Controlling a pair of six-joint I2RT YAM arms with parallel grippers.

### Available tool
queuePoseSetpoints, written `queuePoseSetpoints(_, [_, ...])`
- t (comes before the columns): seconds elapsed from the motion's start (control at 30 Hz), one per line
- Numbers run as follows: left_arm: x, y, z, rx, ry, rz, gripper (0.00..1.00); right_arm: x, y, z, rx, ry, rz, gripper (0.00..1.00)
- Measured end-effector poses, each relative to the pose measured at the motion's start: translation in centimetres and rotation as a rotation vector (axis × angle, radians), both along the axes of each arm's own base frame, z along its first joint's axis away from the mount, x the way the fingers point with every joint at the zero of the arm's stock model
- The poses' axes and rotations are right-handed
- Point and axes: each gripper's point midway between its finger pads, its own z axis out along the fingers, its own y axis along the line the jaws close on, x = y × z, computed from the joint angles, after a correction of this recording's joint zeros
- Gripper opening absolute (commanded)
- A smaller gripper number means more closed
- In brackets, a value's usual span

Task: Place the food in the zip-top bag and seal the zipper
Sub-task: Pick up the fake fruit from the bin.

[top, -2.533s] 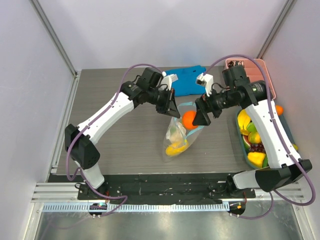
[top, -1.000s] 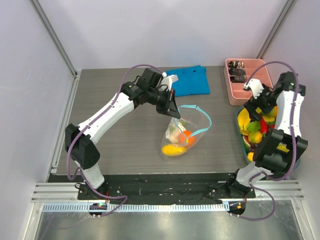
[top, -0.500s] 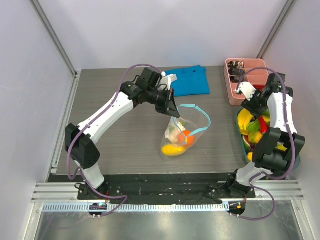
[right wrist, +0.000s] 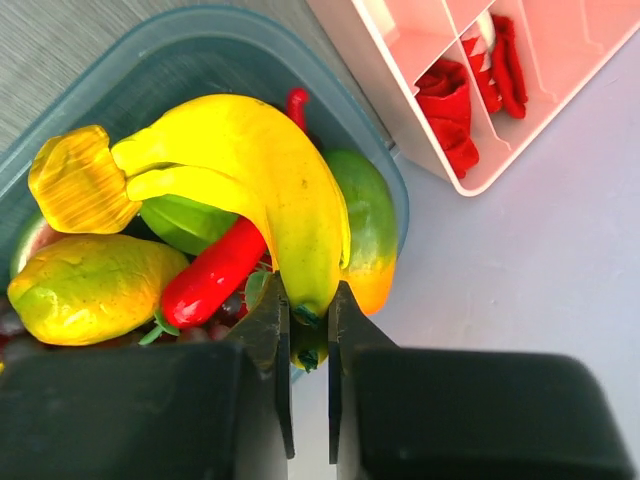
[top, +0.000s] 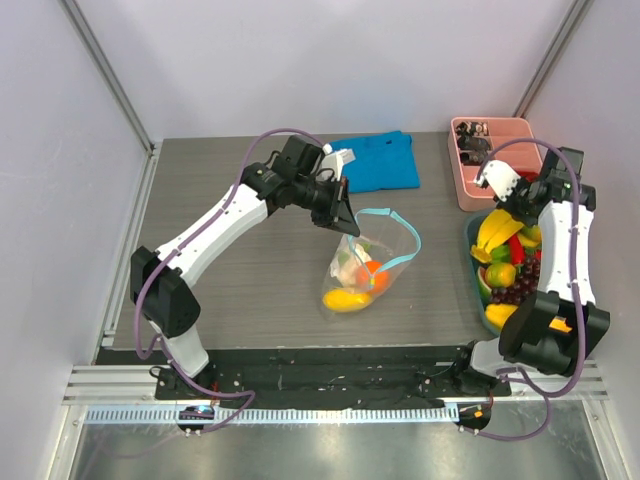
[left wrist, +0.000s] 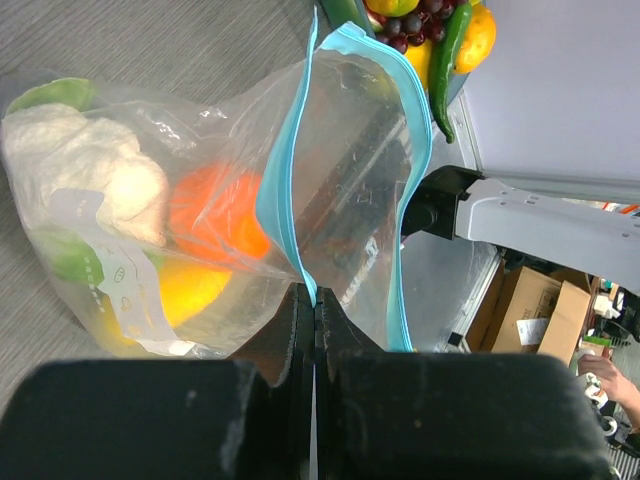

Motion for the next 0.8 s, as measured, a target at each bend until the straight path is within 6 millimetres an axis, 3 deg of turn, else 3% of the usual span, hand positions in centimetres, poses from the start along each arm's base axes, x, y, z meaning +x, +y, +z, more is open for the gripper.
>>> queuePoseSetpoints(0.43, [0.0,0.0,-0.3,0.003,0.007,0.001,0.0,-0.1,1.1,2.6,0.071,-0.099,-0.053,0.01])
queuePoseSetpoints(0.7, [0.0,0.0,-0.3,0.003,0.007,0.002,0.0,0.5,3.1,8.5,0.171,-0.269,-0.058,0.01])
queuePoseSetpoints(0.8, [0.0,0.0,-0.3,0.003,0.007,0.002,0.0,0.5,4.7,11.4,0.247,-0.343,-0.036,0.01])
